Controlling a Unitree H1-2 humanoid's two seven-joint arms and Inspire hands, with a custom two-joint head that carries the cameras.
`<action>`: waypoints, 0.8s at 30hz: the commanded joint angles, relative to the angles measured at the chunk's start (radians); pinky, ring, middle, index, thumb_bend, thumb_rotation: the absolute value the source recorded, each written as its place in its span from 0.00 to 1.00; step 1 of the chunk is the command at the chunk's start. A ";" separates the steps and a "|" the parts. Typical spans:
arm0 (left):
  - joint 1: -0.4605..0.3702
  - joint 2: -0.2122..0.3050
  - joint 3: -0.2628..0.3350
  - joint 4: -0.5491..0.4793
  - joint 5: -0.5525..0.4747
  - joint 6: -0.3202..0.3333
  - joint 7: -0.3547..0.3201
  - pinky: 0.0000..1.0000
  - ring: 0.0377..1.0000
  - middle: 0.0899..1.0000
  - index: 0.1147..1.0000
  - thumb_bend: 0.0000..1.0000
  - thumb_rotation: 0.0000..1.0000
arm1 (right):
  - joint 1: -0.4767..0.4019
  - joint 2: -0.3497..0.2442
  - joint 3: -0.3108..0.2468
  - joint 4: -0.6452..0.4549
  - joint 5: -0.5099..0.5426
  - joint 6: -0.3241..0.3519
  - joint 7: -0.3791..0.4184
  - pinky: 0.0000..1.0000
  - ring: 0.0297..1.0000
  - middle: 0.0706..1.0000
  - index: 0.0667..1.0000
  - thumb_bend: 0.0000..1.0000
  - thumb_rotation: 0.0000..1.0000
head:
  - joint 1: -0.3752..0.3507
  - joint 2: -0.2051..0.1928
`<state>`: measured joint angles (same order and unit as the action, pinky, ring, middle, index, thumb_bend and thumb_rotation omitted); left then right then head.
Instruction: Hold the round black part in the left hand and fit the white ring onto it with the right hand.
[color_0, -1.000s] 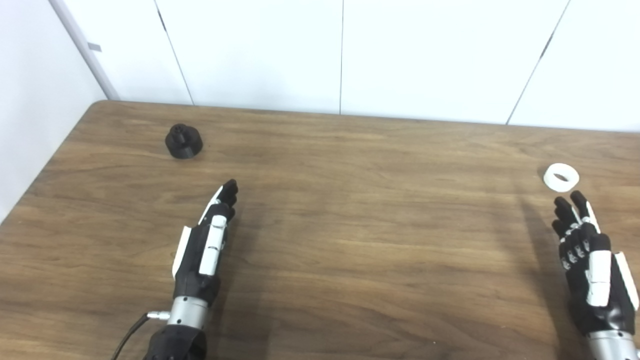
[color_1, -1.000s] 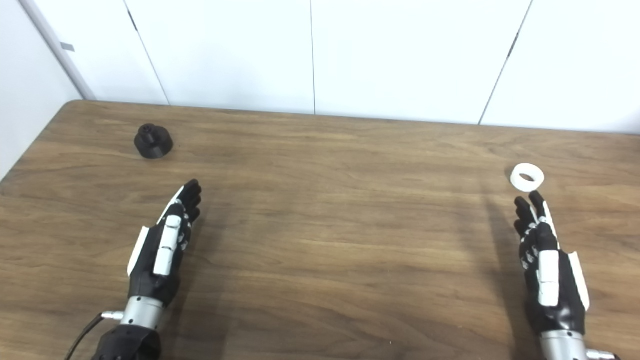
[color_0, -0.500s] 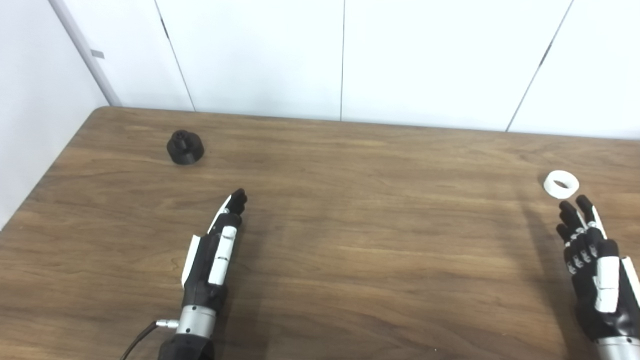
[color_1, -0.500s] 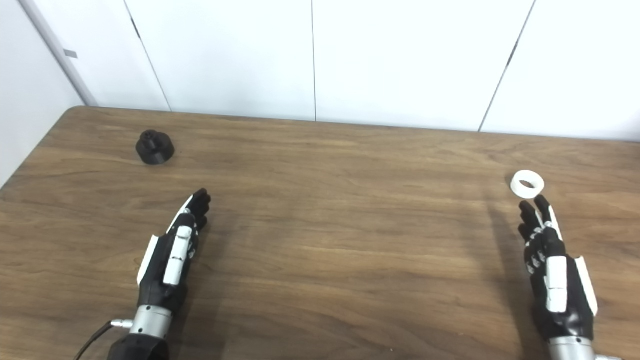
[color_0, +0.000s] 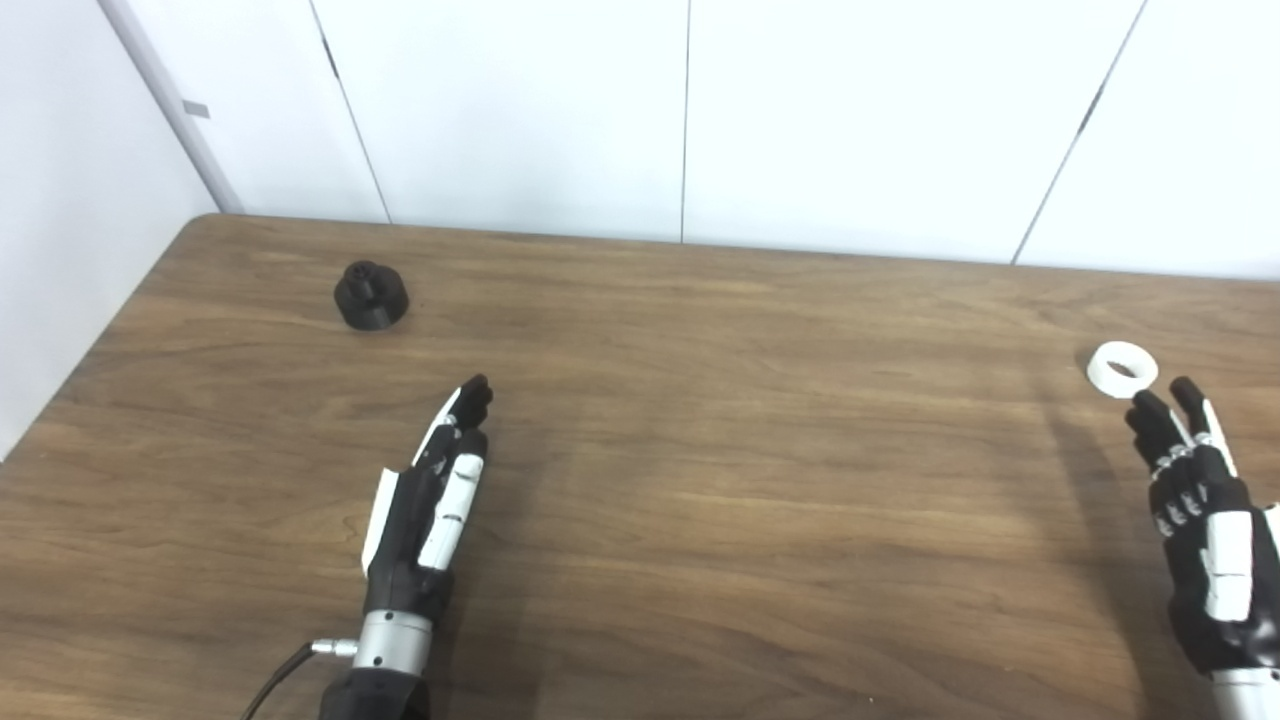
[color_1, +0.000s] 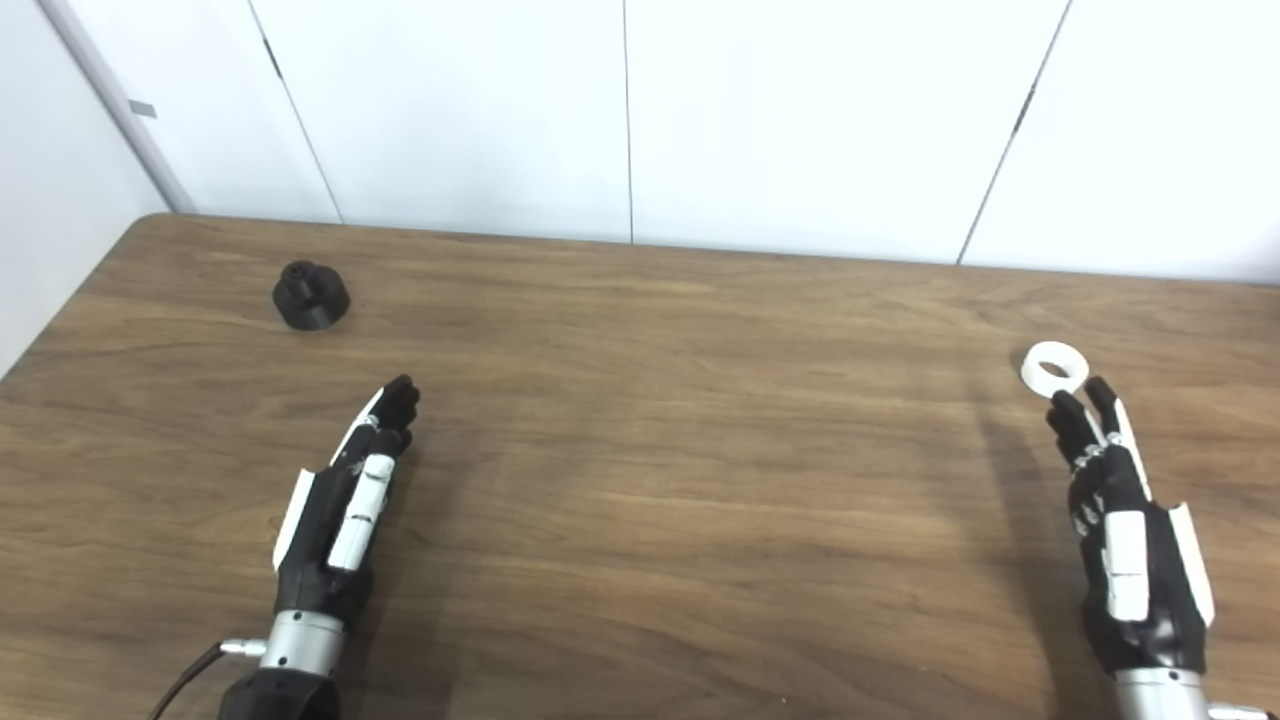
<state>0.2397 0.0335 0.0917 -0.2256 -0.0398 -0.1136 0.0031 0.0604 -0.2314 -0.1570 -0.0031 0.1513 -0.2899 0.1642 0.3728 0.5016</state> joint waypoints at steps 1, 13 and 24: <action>0.089 -0.037 -0.018 -0.015 0.037 -0.002 0.022 0.98 0.95 0.92 0.92 0.55 0.37 | 0.055 0.028 0.011 0.095 -0.001 -0.023 -0.006 1.00 0.92 0.91 0.97 0.53 1.00 | 0.002 0.001; 0.061 -0.001 -0.018 -0.181 0.483 0.246 0.117 0.91 0.90 0.88 0.91 0.75 0.31 | 0.057 0.021 0.007 0.093 -0.032 -0.023 -0.021 1.00 0.94 0.90 0.96 0.53 1.00 | 0.017 -0.002; -0.107 0.138 0.094 -0.255 0.556 0.420 0.054 0.88 0.89 0.88 0.89 0.79 0.35 | 0.055 0.026 0.007 0.103 -0.043 -0.039 -0.020 1.00 0.92 0.90 0.97 0.51 1.00 | 0.025 -0.013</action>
<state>0.1720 0.1501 0.1749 -0.4427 0.4942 0.2993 0.0569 0.0639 -0.2407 -0.1668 0.0112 0.1023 -0.3022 0.1517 0.3973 0.4878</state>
